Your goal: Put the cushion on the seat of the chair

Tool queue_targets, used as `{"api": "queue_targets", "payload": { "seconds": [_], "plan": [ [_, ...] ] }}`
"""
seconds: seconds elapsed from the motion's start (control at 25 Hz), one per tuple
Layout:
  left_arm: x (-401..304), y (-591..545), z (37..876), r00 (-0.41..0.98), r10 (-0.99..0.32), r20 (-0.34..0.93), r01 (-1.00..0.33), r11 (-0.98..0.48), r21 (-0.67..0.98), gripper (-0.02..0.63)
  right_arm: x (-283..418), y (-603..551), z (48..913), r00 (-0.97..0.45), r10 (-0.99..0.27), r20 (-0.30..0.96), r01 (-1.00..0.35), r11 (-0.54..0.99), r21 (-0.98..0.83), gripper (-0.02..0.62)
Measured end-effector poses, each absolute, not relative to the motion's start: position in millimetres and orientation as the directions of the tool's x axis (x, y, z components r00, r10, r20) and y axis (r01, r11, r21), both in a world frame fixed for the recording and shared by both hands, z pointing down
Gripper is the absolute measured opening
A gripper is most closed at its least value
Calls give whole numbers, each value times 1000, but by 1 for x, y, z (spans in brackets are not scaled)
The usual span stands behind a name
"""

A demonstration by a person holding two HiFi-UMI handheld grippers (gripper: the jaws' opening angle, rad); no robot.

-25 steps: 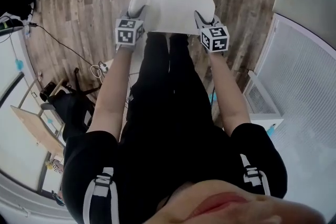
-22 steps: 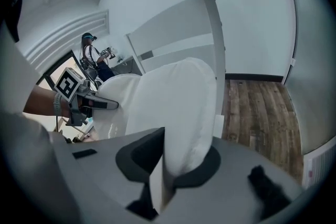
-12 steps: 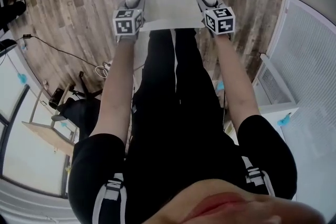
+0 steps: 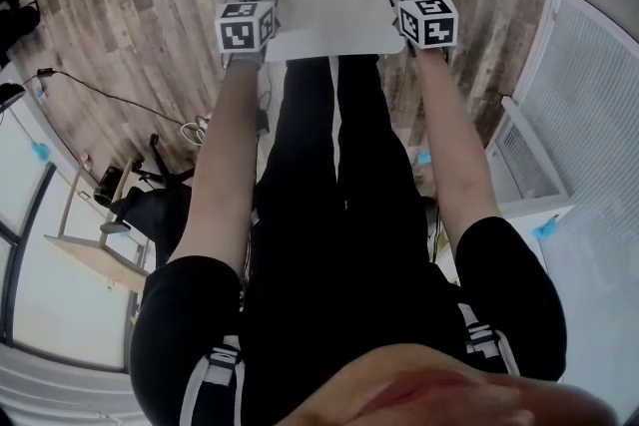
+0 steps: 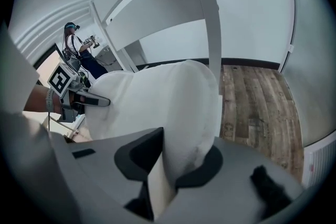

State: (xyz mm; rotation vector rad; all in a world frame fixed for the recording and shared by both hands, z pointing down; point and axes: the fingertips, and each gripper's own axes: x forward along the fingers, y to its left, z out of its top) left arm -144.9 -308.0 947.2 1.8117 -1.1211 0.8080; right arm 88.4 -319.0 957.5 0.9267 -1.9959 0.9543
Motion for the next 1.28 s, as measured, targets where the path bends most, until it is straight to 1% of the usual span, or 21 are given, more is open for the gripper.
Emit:
{"api": "queue_targets", "payload": {
  "seconds": [0.24, 0.6, 0.84, 1.0, 1.28],
  "plan": [
    [-150, -316, 965, 391, -358, 848, -915, -255, 314, 75, 92, -330, 979, -430, -289, 855, -844, 464, -268, 115],
    [-154, -321, 987, 352, -326, 877, -929, -238, 285, 103, 101, -335, 1003, -380, -243, 893, -859, 451, -243, 169],
    [-162, -319, 996, 333, -328, 884, -937, -219, 272, 156, 107, -332, 1015, -351, -217, 911, -878, 415, -239, 221],
    [-169, -322, 1001, 299, -333, 894, -949, -200, 243, 217, 112, -333, 1023, -324, -205, 923, -885, 410, -220, 258],
    [-182, -322, 1005, 253, -318, 914, -964, -160, 211, 291, 122, -334, 1026, -270, -191, 944, -905, 384, -181, 310]
  ]
}}
